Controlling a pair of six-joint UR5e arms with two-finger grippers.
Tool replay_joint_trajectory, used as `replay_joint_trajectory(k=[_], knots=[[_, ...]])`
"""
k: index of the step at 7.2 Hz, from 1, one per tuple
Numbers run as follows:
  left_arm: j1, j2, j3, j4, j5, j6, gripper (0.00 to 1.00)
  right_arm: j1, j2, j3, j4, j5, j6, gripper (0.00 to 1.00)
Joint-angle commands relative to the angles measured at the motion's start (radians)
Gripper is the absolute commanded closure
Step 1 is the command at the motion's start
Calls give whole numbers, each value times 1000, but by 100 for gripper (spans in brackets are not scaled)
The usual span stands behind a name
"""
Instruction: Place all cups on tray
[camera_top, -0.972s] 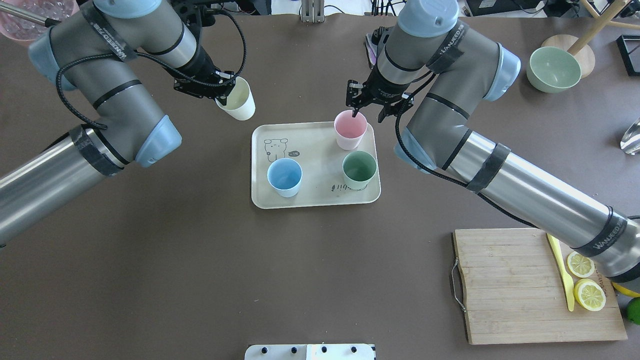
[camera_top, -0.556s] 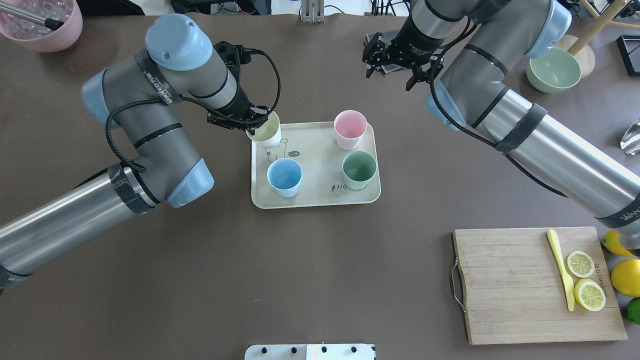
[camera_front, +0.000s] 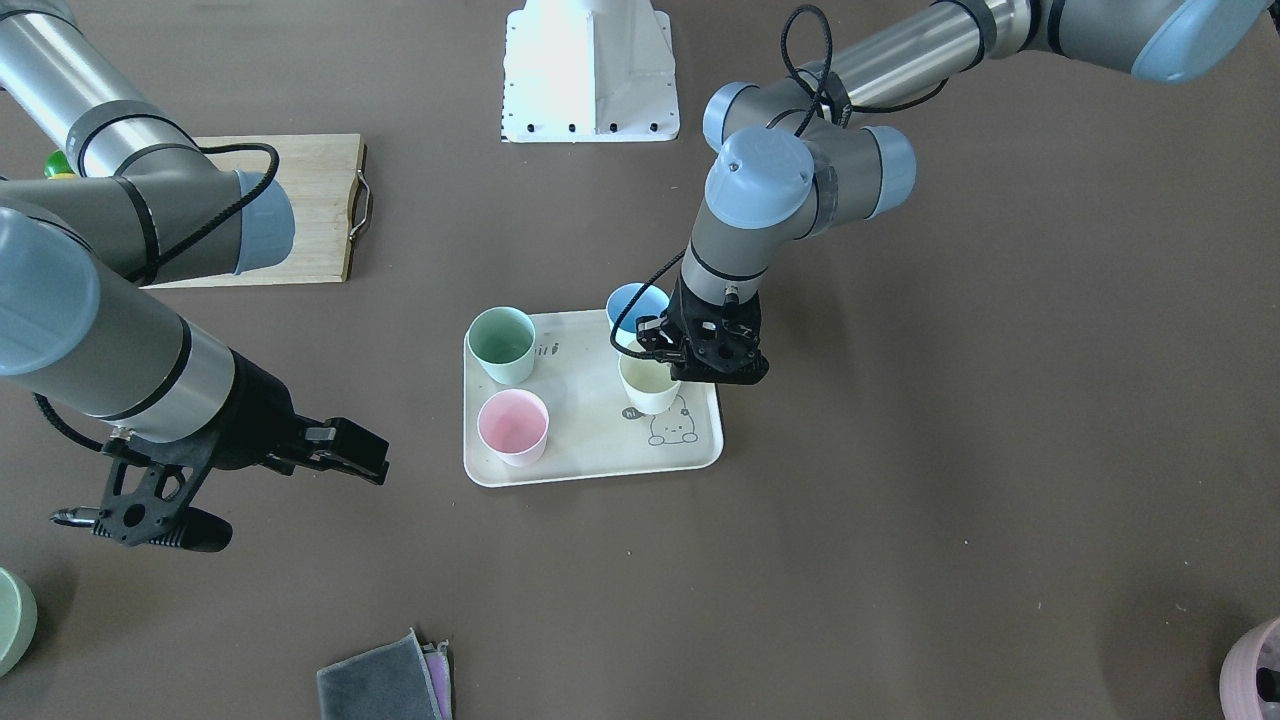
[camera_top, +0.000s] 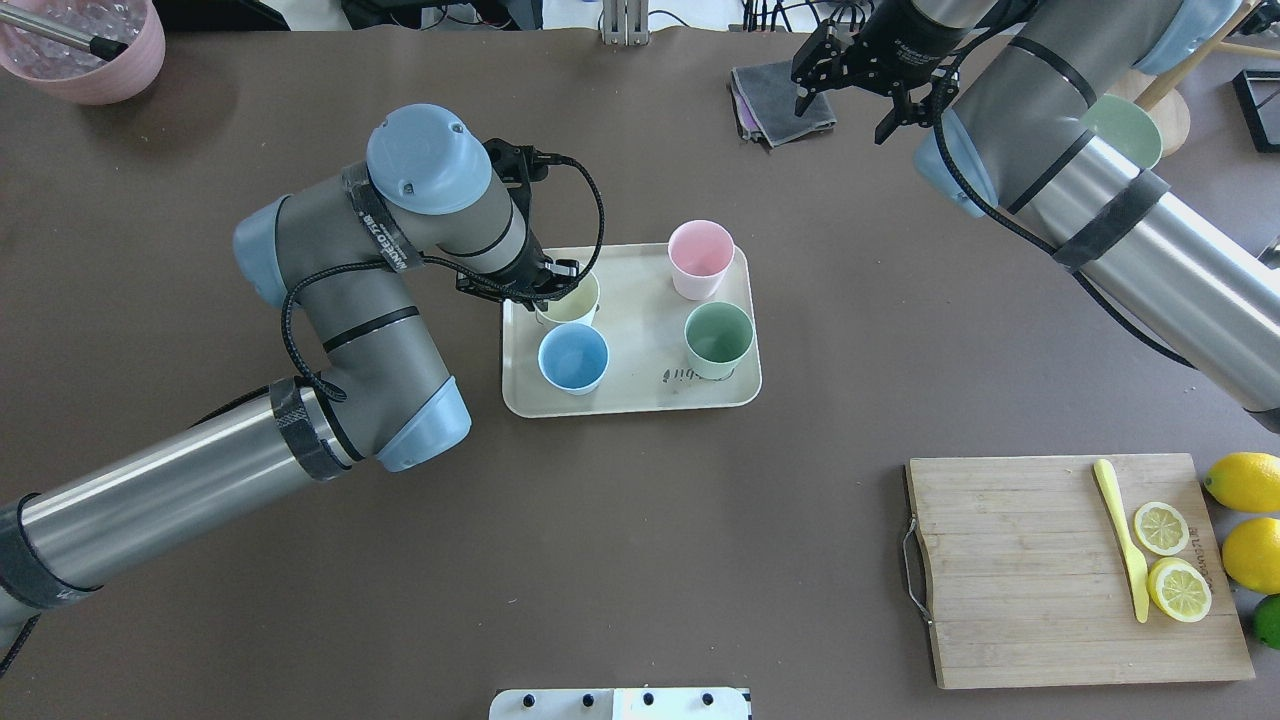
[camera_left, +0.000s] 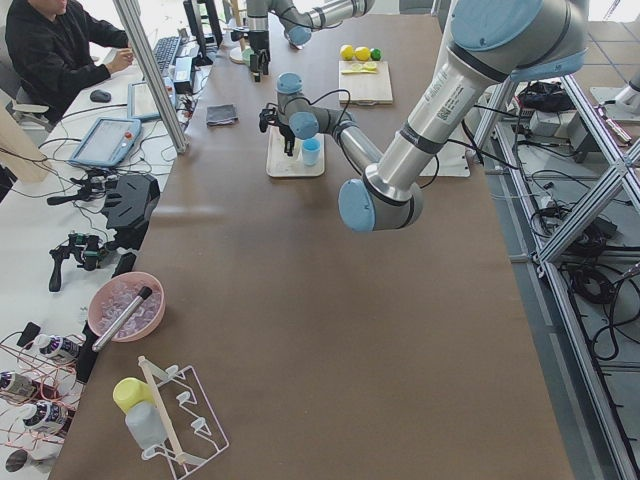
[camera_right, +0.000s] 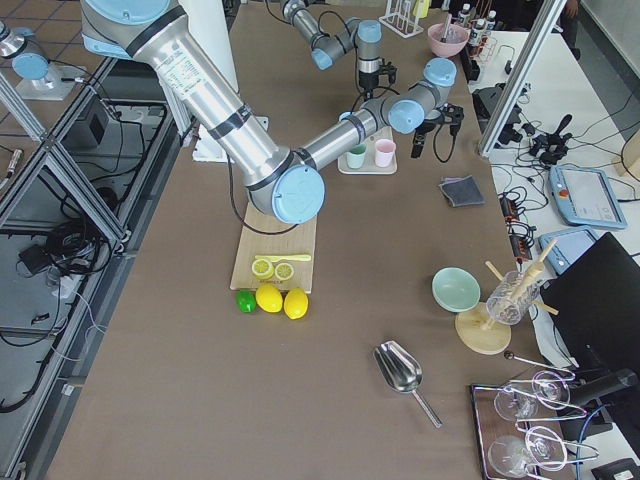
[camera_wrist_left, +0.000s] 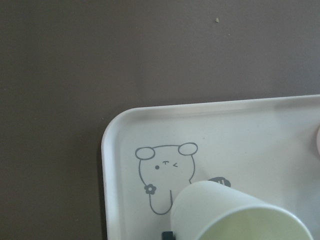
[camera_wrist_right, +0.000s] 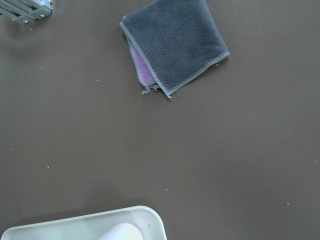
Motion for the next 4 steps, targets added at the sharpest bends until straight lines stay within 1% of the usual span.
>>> replay_joint_trajectory(k=[1,2,3,4], knots=[[-6,-10,-1,0,18,3,3,37,-34,17,-2,4,-26,0],[-57,-14,-11,5,8,16,3,46,-83,84,2,-12,-84,0],[-125,-13,-28,12,-16,105,3,96,-150,141,4,-21,-175,0],[-223,-4,-28,16,-91,185,2,145,-195,154,11,-23,-190,0]])
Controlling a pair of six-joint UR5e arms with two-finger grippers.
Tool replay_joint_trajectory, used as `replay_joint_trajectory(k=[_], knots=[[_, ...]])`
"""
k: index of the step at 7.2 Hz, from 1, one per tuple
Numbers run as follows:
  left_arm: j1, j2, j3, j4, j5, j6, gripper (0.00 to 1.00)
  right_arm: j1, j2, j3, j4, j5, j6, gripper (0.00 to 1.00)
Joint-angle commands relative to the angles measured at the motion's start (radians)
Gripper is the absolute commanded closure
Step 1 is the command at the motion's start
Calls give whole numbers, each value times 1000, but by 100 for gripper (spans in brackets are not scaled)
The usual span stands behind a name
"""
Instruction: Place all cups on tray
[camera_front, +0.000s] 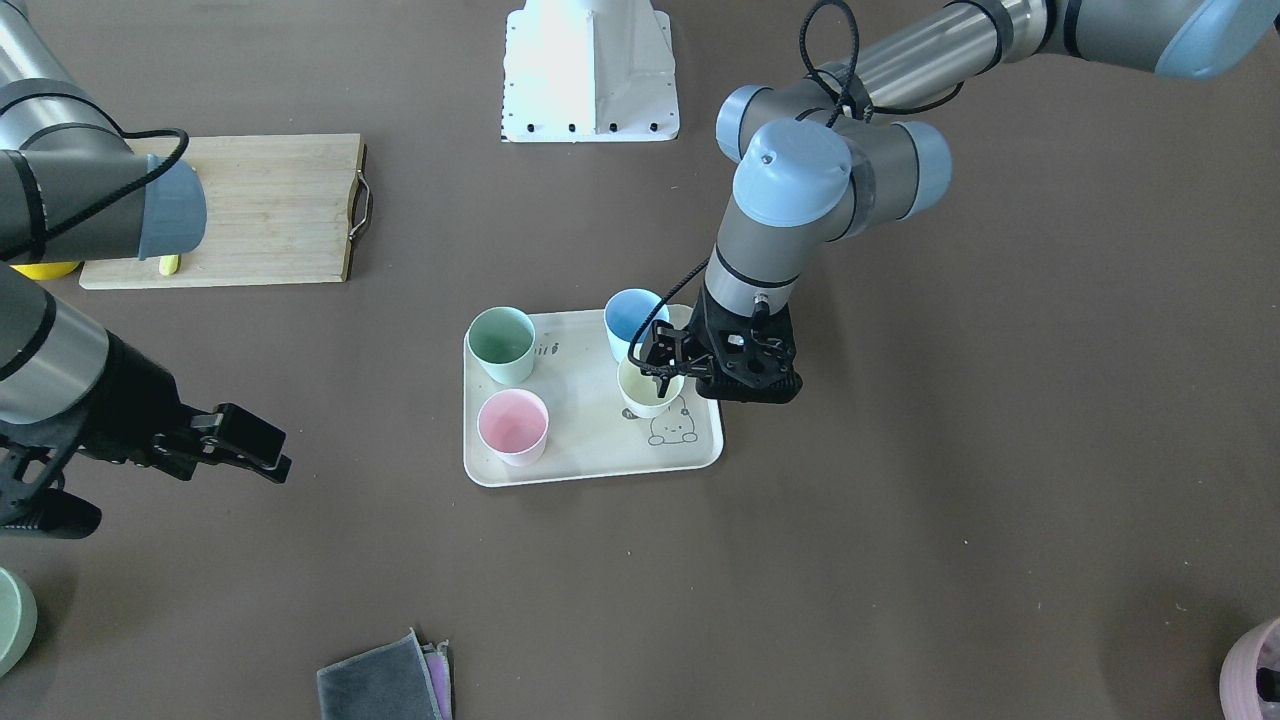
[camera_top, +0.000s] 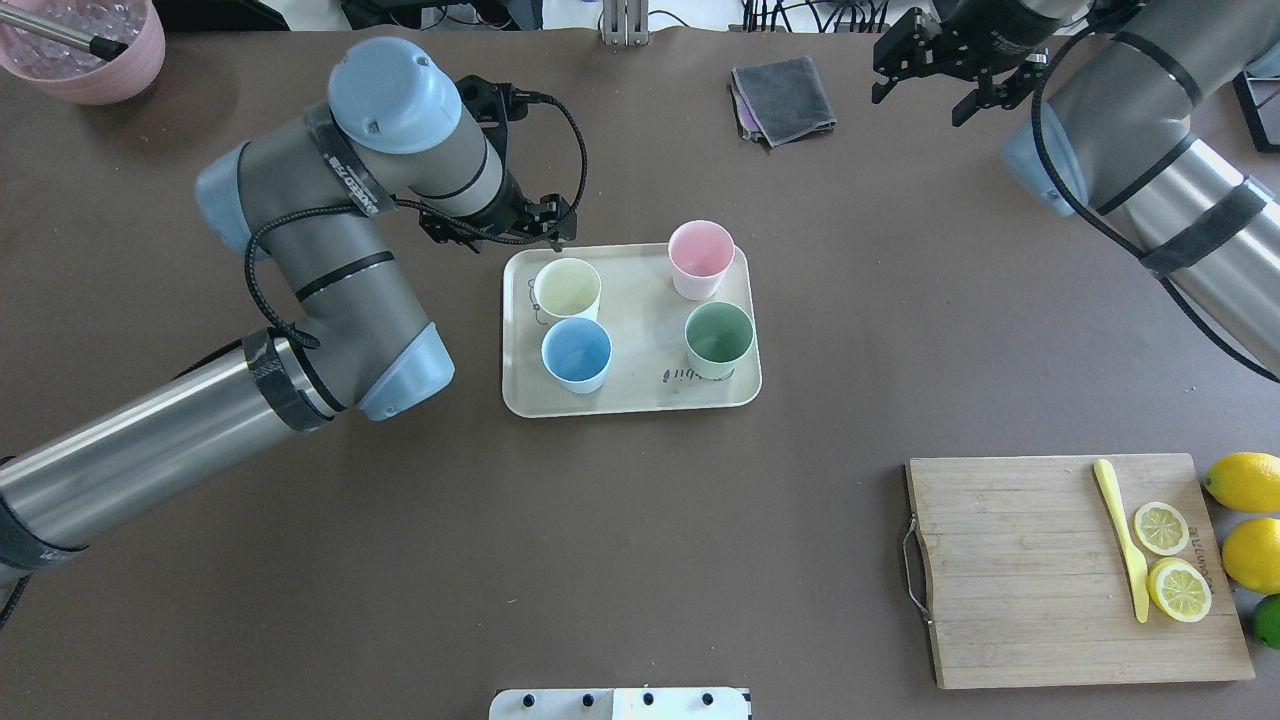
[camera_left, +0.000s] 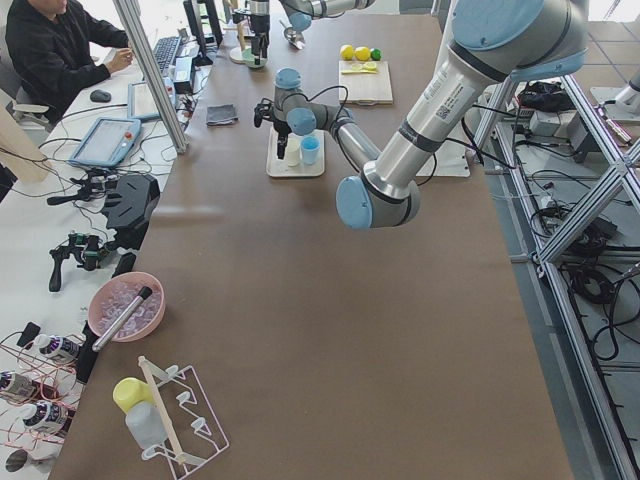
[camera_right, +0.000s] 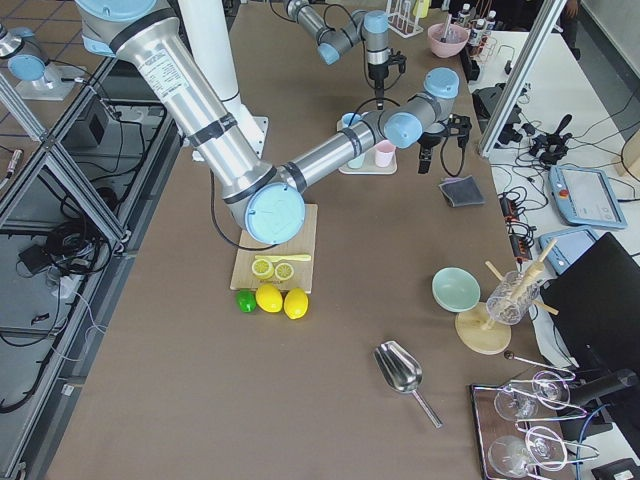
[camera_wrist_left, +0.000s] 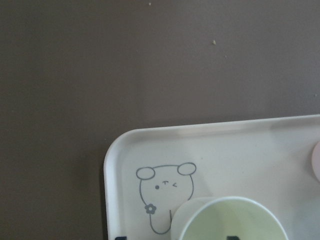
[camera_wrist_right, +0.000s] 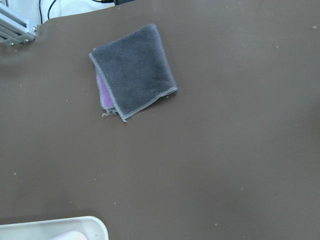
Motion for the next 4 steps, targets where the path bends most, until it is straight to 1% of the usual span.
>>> replay_joint_trajectory(k=[1,2,3,4], knots=[[-188,46,-10,4,-99,187,3,82,-76,39,4,-10,-56,0],[-248,89,-24,4,-103,268,3,108,-114,51,9,-11,-57,0],[-295,172,-84,-40,-105,278,2,122,-146,61,31,-14,-63,0],[-325,241,-125,-127,-110,331,2,124,-181,70,33,-21,-65,0]])
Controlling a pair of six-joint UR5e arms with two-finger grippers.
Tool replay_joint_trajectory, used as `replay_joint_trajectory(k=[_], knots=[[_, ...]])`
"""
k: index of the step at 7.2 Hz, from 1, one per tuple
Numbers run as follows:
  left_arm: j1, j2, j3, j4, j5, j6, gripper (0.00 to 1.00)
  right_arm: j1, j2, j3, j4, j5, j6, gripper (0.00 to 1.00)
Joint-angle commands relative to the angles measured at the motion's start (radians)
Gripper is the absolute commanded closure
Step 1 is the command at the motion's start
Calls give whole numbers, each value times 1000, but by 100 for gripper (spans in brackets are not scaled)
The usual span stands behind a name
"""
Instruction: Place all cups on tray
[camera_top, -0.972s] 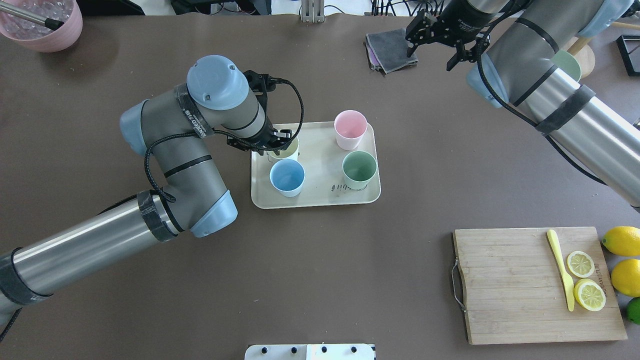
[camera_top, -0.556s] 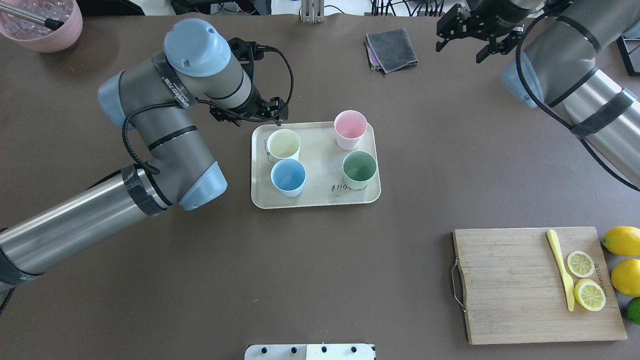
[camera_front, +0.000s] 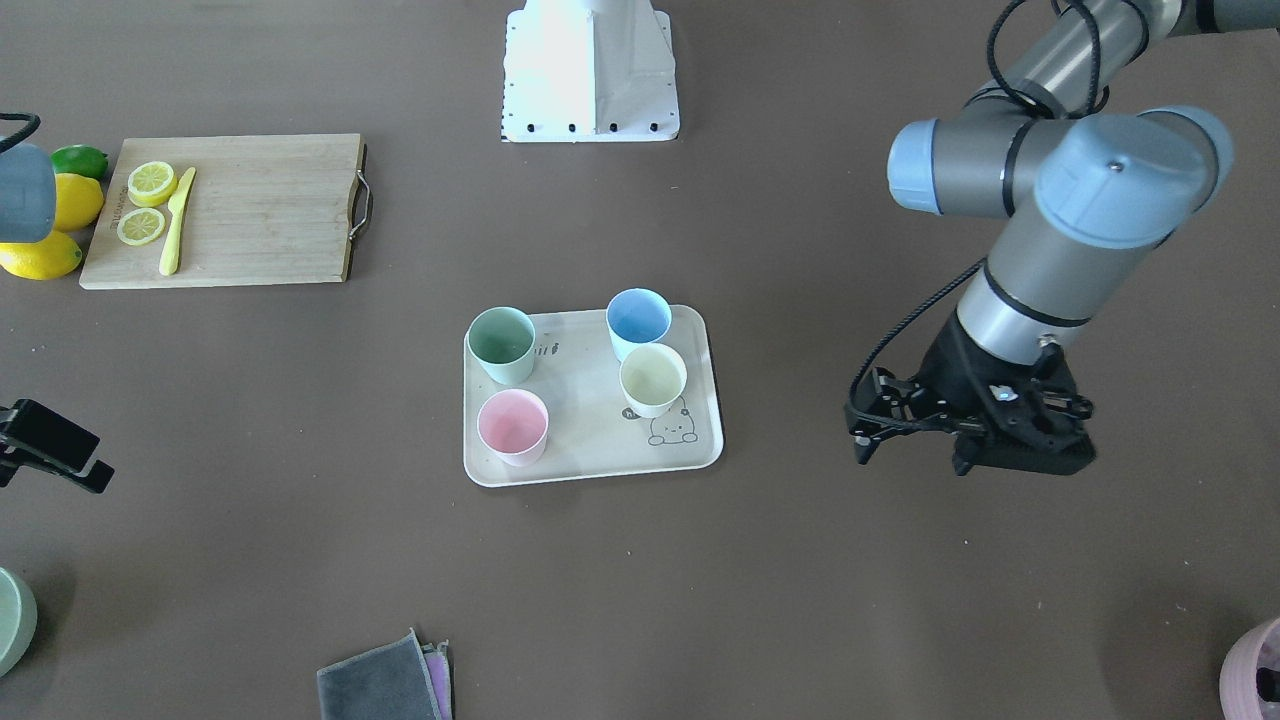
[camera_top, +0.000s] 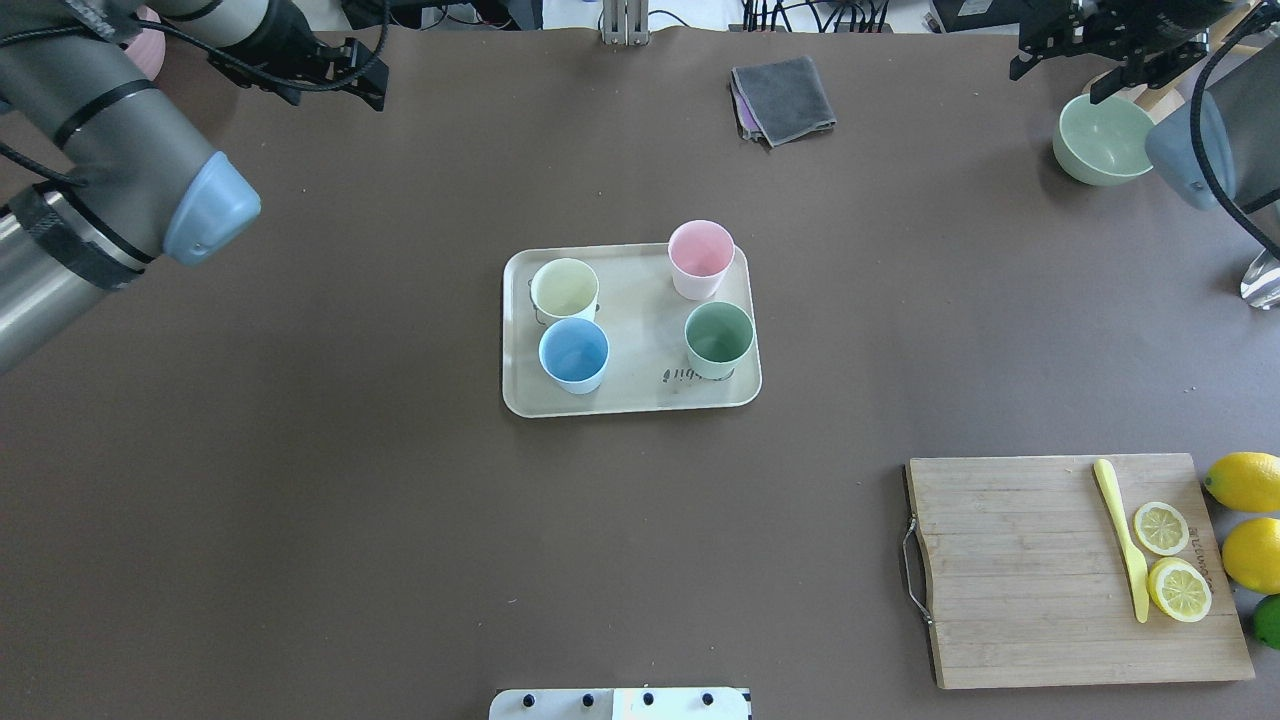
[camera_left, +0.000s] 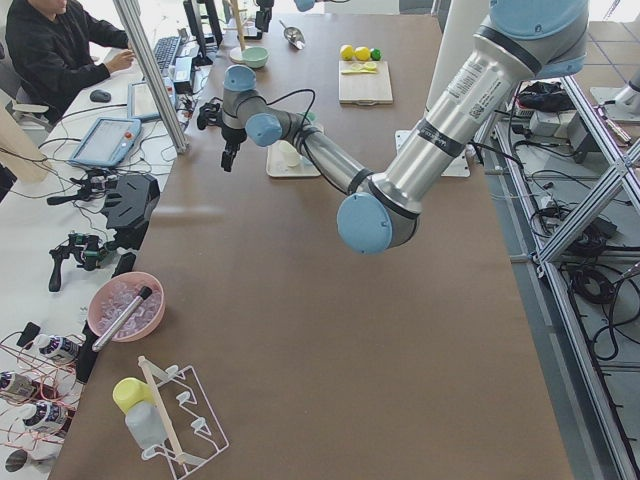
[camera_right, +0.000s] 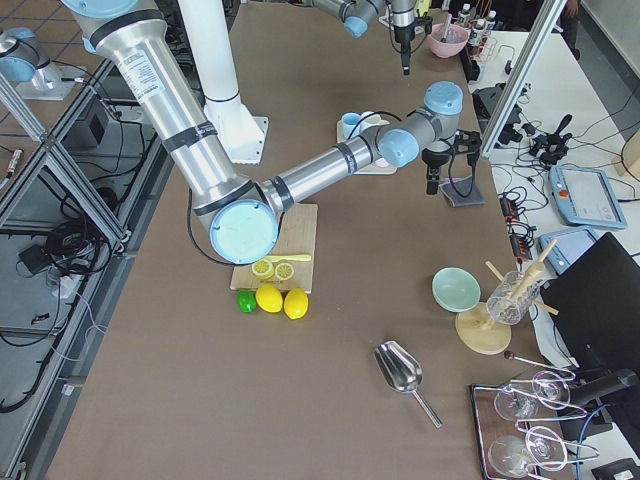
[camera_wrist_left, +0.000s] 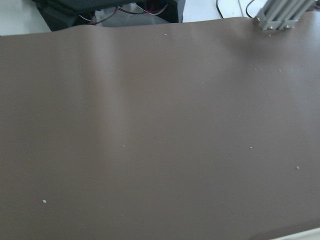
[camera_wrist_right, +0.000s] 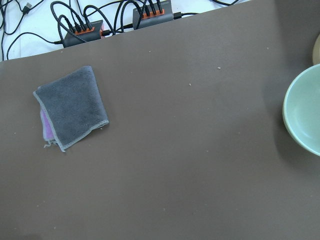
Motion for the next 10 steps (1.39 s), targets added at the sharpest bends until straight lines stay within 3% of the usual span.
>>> replay_joint_trajectory(k=[1,4,6,8,10], knots=[[-53,153,-73,-105,-2,111,3,10,-84,22,11,-22,-12,0],[-127,328,-90,-140,-2,267,3,104,-242,53,3,5,-262,0],[-264,420,-101,-129,-130,380,2,207,-406,108,-8,60,-474,0],[-387,543,-126,-117,-135,596,2,299,-480,111,-117,53,-706,0],[-584,543,-132,112,-247,816,3,403,-482,111,-277,27,-952,0]])
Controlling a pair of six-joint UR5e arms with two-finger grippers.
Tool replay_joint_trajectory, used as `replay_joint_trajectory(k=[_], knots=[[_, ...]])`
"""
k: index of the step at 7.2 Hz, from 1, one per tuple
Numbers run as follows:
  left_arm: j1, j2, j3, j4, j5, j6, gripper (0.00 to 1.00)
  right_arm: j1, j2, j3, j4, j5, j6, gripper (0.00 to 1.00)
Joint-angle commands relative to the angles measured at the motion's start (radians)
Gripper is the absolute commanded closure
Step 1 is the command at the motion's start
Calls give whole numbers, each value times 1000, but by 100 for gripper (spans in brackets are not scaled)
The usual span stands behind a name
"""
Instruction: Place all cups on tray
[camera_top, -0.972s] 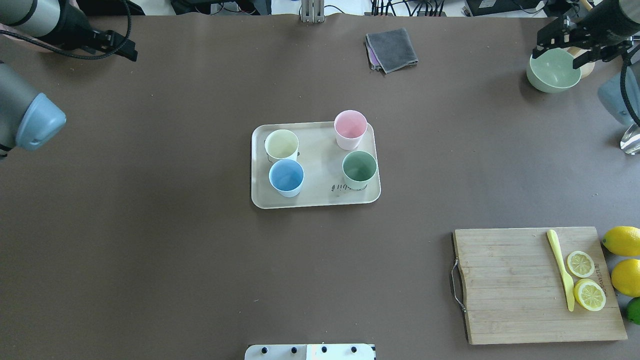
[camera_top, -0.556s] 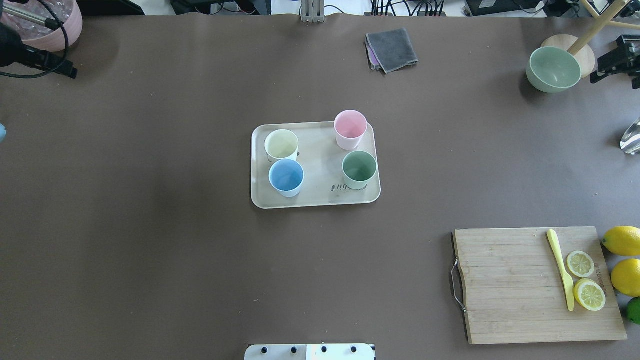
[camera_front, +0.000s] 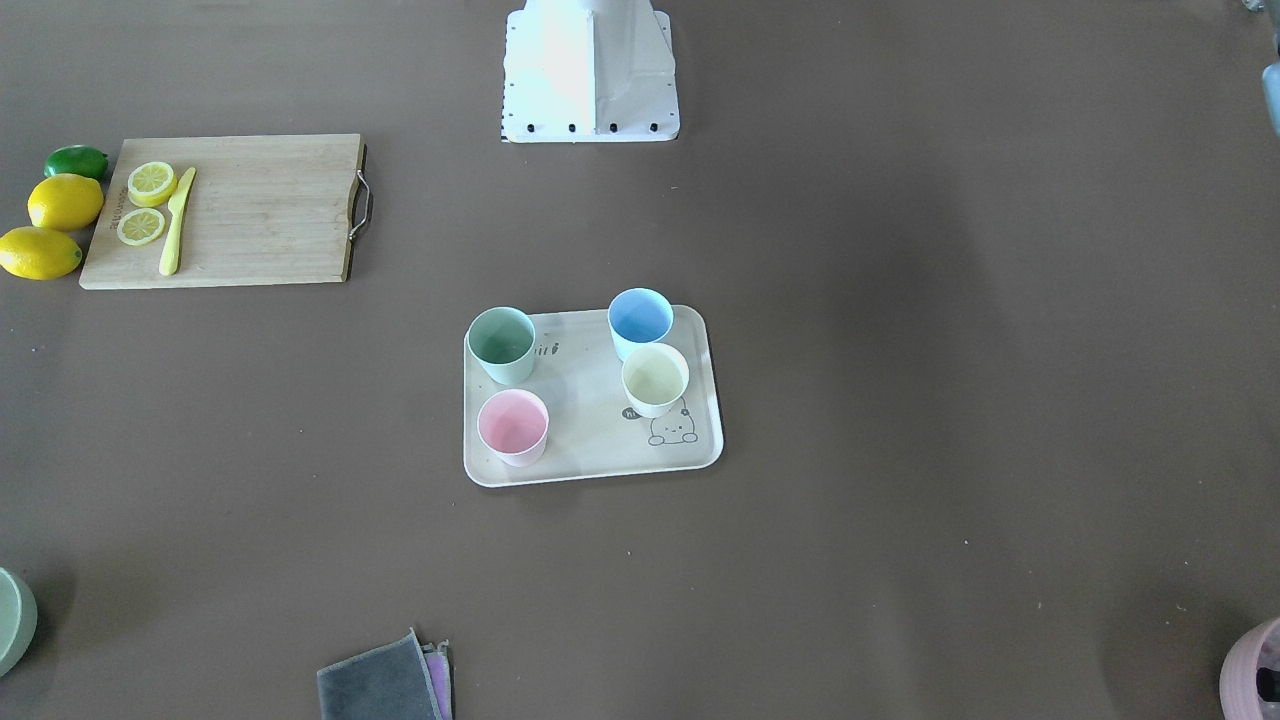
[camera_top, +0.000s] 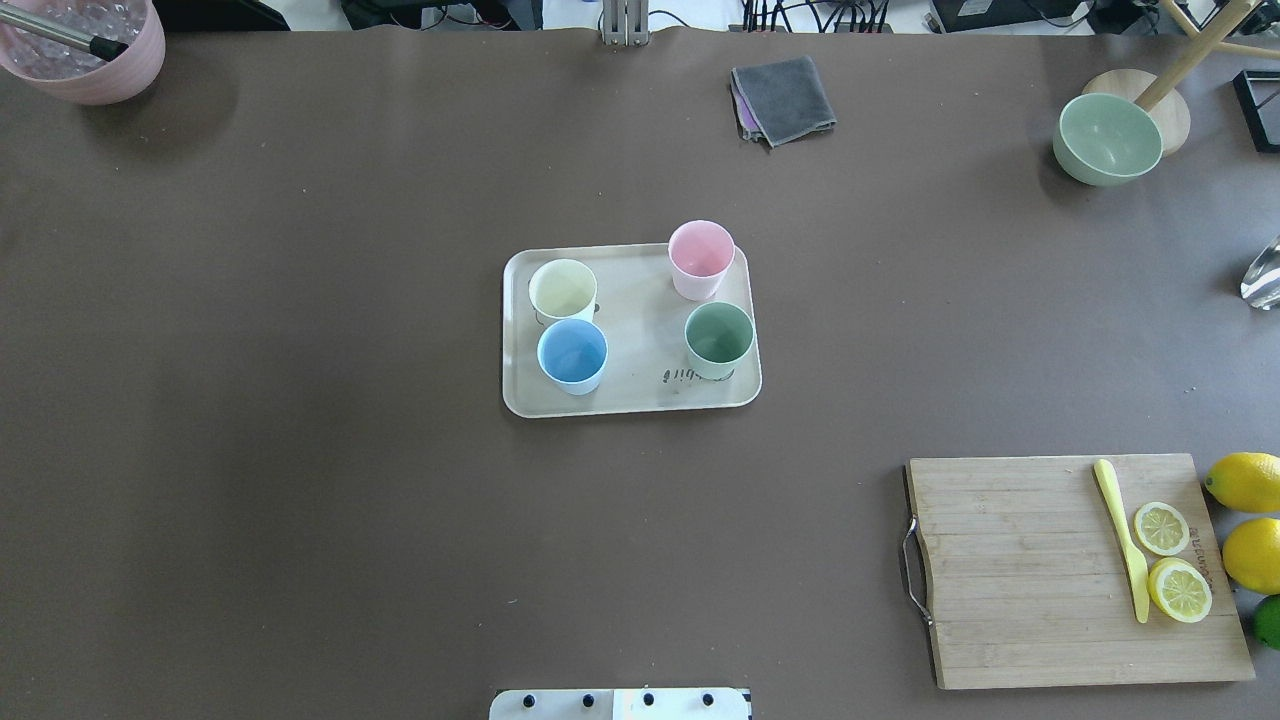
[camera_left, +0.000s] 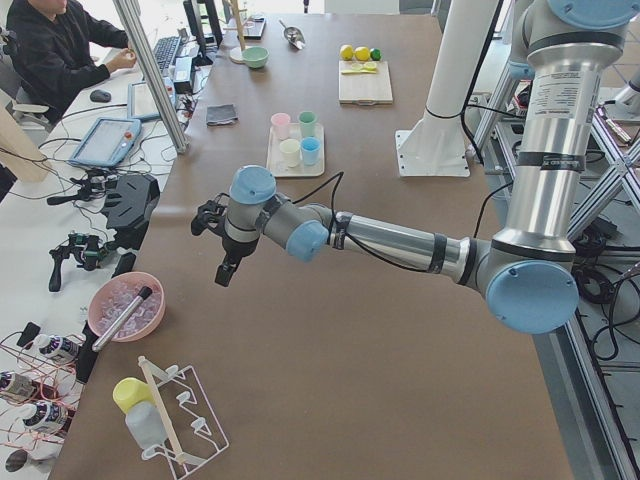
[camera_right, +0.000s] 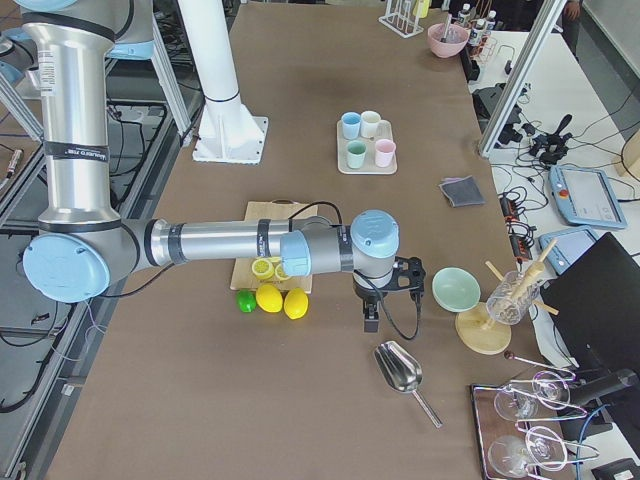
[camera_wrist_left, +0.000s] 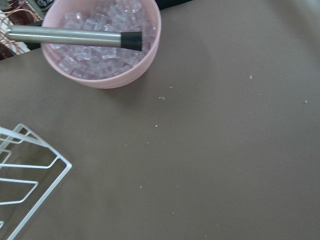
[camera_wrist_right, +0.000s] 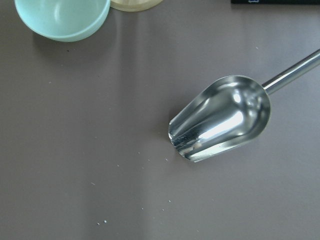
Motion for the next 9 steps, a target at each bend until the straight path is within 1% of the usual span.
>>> replay_joint_trajectory(k=[1,2,3,5,6,9], knots=[[-177,11,-3,218,-55,231,2,88,-12,1,-152,-16,-194,0],[-188,64,-3,220,-49,232,2,91,-35,1,-151,-29,-194,0],[-186,85,-6,217,-50,221,2,87,-35,1,-149,-53,-181,0],[-183,94,-3,216,-50,221,2,64,-21,1,-146,-55,-173,0],[-183,94,0,216,-50,221,2,36,-15,-1,-145,-55,-140,0],[-180,93,-4,214,-52,220,2,34,-15,1,-140,-49,-135,0]])
